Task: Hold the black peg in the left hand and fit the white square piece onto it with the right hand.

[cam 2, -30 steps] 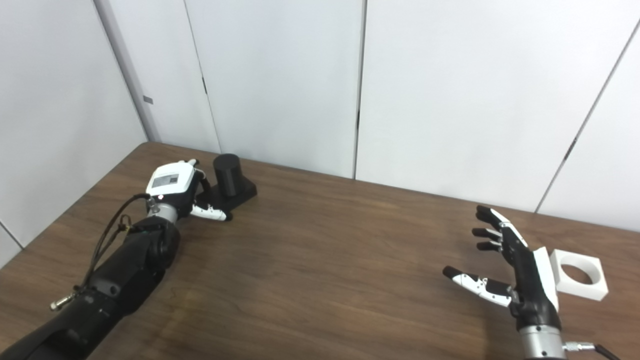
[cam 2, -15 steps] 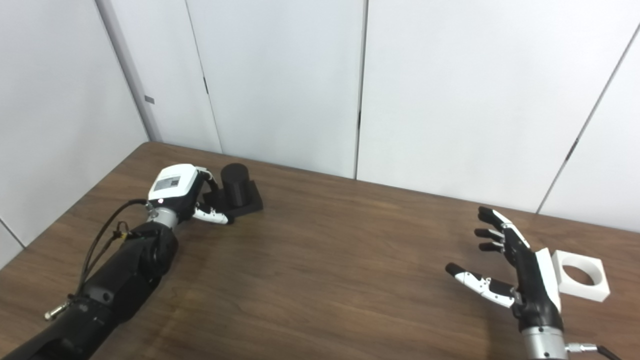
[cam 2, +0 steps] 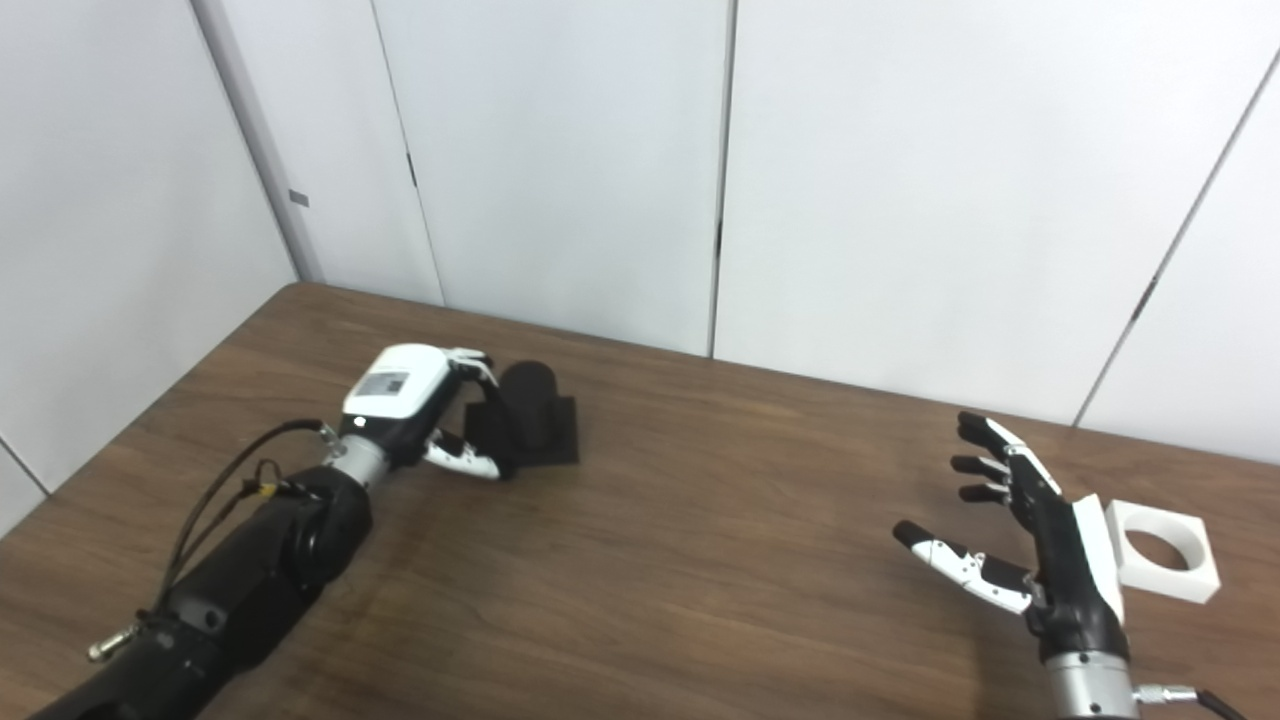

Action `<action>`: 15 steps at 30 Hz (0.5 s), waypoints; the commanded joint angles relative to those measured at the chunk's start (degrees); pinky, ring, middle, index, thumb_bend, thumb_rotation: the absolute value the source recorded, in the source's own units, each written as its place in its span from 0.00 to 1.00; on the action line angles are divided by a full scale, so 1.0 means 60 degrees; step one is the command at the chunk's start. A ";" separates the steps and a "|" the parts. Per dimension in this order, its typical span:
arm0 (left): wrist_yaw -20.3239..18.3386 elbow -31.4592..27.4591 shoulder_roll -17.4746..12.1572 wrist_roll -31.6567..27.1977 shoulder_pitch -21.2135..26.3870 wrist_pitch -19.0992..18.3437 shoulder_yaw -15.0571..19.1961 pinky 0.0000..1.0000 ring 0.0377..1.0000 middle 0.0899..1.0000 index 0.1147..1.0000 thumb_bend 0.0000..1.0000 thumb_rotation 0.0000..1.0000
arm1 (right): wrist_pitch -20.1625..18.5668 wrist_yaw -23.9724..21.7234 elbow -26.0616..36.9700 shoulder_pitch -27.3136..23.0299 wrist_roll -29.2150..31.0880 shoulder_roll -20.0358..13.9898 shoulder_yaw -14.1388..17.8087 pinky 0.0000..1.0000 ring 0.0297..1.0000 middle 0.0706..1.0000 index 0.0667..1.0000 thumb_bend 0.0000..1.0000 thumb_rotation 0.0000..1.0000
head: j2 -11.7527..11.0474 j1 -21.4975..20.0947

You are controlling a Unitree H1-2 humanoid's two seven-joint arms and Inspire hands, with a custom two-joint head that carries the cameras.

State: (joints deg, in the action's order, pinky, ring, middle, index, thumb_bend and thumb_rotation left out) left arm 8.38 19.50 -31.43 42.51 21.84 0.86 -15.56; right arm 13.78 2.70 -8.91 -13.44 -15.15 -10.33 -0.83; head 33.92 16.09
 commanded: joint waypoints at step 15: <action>-0.0932 -0.0920 0.0098 0.0088 0.0345 0.1145 -0.0498 0.61 0.83 0.84 0.42 0.53 0.06 | 0.0545 0.0251 0.0051 -0.0527 -0.0028 0.0058 -0.0013 0.64 0.73 0.82 0.82 0.62 0.28 | 0.0332 -0.0925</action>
State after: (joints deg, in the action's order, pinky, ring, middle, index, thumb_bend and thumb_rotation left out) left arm 3.23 15.58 -30.65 42.76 21.81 5.80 -18.29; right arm 14.51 3.24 -10.03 -13.84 -15.57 -10.15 -0.95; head 35.86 10.47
